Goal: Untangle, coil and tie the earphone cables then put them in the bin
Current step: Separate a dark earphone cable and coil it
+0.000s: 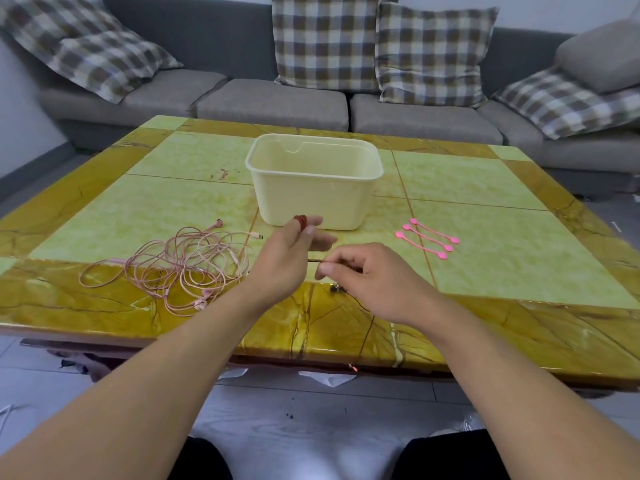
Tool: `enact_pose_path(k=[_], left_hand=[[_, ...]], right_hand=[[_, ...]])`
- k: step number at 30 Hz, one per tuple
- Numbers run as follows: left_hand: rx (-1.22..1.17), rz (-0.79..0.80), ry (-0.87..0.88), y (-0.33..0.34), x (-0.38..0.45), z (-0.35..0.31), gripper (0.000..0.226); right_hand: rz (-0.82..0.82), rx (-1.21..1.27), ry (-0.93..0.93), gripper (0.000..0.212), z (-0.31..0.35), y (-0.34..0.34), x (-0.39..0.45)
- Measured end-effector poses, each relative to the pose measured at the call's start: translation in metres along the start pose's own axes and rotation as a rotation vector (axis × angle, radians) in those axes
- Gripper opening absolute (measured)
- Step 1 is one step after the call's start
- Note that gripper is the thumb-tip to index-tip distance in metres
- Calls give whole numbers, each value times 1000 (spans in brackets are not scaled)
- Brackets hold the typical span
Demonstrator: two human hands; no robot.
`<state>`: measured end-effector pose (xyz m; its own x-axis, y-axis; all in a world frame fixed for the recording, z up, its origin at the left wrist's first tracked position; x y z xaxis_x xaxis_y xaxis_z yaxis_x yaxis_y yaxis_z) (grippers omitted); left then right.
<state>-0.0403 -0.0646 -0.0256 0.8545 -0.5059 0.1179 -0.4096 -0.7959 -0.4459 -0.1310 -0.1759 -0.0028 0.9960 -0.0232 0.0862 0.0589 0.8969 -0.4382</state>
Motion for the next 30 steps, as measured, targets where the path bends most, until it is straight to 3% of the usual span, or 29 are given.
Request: enact_pose_path(k=[2, 5, 8, 11, 14, 17, 19, 22, 25, 30], left_hand=[[120, 98, -37, 3, -4, -2, 37], [115, 293, -63, 10, -10, -6, 67], [-243, 457, -122, 18, -15, -14, 61], [-599, 537, -114, 20, -19, -33, 48], [-816, 407, -82, 15, -16, -42, 36], [-858, 165, -90, 6, -7, -34, 34], [-898, 84, -73, 1, 0, -27, 37], [-783, -7, -91, -3, 9, -8, 37], [-480, -31, -73, -4, 8, 4, 35], [-34, 183, -60, 11, -4, 7, 32]], right_hand=[[-69, 77, -28, 21, 4, -13, 0], [-237, 162, -73, 22, 4, -35, 1], [-356, 188, -56, 22, -6, -48, 4], [-351, 253, 11, 21, -22, -43, 11], [-280, 293, 86, 21, -32, -30, 15], [-79, 193, 171, 20, -35, -8, 14], [73, 119, 222, 19, -36, 9, 10], [195, 15, 239, 20, -34, 22, 5], [206, -29, 201, 21, -27, 20, 4], [124, -77, 122, 23, -19, -4, 1]])
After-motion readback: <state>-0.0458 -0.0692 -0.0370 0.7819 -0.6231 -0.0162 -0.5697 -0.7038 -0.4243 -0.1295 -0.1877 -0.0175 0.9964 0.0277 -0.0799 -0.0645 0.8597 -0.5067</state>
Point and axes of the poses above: each hand's wrist, its own x-axis towards the middle knuckle, its own y-axis out of the palm, z = x × y, the point moved 6 cm from there along x, towards the middle knuckle, and after that the axes turned 12 degrees about x, right-handed, at the moved point
